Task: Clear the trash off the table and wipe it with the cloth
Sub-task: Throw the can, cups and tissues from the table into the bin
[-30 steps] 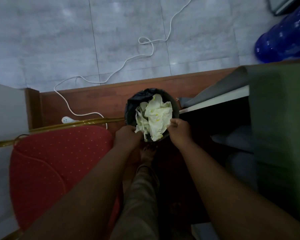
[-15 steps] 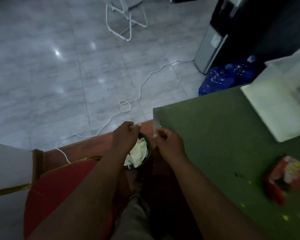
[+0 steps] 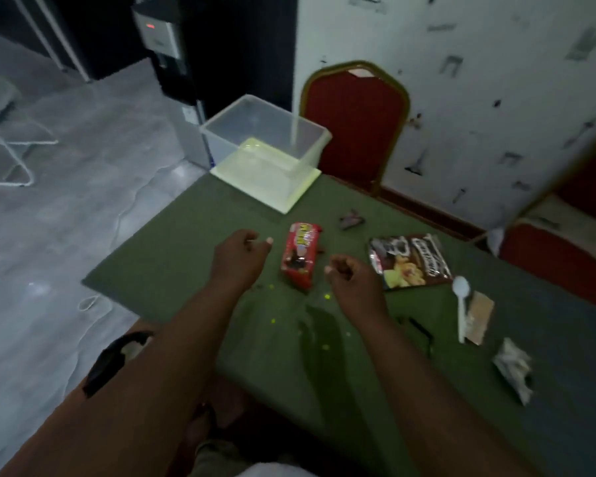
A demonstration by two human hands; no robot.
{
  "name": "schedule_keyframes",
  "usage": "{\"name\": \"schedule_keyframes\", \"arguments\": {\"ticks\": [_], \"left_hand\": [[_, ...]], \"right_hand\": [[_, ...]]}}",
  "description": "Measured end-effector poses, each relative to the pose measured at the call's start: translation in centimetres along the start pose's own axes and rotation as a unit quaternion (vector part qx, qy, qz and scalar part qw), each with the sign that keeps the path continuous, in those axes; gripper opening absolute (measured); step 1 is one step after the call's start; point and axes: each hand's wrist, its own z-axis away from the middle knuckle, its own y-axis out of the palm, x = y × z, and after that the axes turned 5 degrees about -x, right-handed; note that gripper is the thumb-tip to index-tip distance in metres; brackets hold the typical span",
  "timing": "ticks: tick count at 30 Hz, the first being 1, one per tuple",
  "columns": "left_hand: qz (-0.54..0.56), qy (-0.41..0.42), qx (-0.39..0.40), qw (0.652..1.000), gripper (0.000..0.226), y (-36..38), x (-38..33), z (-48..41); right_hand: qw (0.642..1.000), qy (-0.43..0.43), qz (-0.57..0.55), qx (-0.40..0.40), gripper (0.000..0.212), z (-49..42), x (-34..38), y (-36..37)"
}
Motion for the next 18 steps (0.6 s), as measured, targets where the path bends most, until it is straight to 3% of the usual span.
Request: {"name": "schedule_keyframes", "arguments": {"ticks": [6,10,14,18], "left_hand": [[-0.077,0.087,0.153,0.981,0.027,11.8,-6.3,4.8],[-0.184,0.115,0.256,0.942,0.032,18.3,-7.9,8.5],[-0.284,0.141,0.326,0.891,0.038,23.0,-7.8,12.6],[-0.352,0.183,0.367,0.841,0.054,26.5,-7.2,16.2]], "right_hand": [[0.982,0.11,0.056,-0.145,0.02,-1.2,-8.8,-11.9],[0.957,0.185,0.111,-0.193,0.017,-2.3,-14.2,-16.4],[0.935,0.227,0.194,-0.19,0.019,-3.3,-17.8,-18.2],[0.916,0.232,0.302,-0.125,0.028,-4.0,-19.9,-18.2]]}}
